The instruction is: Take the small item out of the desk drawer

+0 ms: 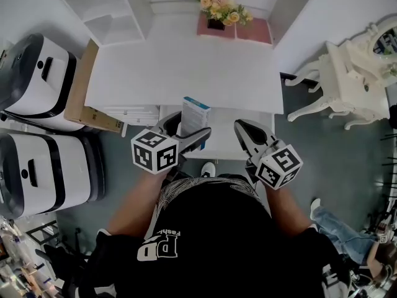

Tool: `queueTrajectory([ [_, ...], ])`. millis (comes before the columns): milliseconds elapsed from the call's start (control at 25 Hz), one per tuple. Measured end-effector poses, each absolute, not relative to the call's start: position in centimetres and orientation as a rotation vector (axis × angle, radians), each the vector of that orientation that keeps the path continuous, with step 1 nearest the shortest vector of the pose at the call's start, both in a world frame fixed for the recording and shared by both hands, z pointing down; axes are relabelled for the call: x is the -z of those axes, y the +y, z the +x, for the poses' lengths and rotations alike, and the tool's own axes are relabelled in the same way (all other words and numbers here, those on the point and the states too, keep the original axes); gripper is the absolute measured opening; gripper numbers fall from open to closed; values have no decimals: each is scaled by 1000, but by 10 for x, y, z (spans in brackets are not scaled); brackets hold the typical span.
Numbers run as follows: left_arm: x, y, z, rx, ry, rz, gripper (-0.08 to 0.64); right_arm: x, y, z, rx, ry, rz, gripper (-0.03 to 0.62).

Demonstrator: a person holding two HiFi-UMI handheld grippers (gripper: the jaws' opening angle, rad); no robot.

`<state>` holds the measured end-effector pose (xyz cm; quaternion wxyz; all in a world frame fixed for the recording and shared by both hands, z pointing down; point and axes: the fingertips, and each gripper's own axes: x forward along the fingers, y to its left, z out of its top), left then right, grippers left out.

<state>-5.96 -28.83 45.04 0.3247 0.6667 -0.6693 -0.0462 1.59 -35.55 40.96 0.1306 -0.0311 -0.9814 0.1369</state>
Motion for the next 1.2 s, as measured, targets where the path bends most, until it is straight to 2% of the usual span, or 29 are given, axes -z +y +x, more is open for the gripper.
queueTrajectory([
  [520,-410,-269,-72,65,-1766,1880,425,-403,-337,-14,-453,-2884,-63,9],
  [1200,-397,-207,-130,-31,-1601,2084,425,-398,-267,-62,-470,-2885,221,9],
])
